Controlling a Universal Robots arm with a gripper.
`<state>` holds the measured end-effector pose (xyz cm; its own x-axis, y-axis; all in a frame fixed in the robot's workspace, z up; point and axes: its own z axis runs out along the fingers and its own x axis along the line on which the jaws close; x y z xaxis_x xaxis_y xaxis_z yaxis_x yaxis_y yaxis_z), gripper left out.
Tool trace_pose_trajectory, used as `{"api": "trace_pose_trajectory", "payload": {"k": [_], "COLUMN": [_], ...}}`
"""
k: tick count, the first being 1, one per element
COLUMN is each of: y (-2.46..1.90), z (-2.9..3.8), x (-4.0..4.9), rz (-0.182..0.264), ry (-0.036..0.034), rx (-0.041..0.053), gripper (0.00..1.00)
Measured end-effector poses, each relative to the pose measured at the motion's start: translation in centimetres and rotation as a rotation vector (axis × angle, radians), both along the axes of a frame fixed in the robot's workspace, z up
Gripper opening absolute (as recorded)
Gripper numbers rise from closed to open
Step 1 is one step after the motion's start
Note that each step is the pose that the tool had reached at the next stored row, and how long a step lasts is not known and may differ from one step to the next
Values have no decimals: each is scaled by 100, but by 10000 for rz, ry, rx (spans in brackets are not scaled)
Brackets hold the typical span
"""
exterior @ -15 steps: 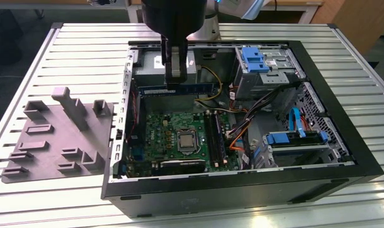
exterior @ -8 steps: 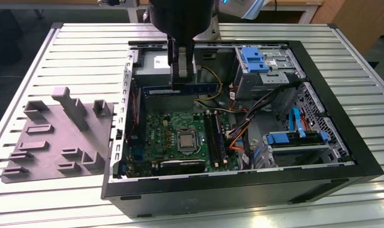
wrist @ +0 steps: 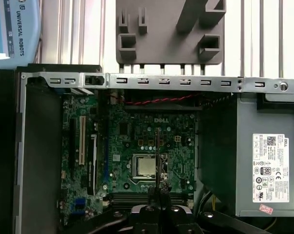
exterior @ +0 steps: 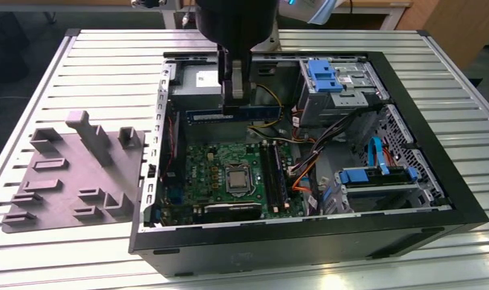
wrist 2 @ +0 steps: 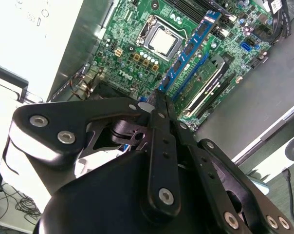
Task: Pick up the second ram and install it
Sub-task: 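Pick up the second ram and move it above second insertion slot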
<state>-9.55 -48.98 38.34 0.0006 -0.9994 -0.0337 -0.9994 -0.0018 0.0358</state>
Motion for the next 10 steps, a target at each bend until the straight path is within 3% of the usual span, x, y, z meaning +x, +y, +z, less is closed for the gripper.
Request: {"api": "trace_pose_trajectory", "payload": {"k": [10], "y": [2], "z": [-23], "x": [57], "rz": [0], "ry": [0], "rx": [-22], "gripper": [11]}}
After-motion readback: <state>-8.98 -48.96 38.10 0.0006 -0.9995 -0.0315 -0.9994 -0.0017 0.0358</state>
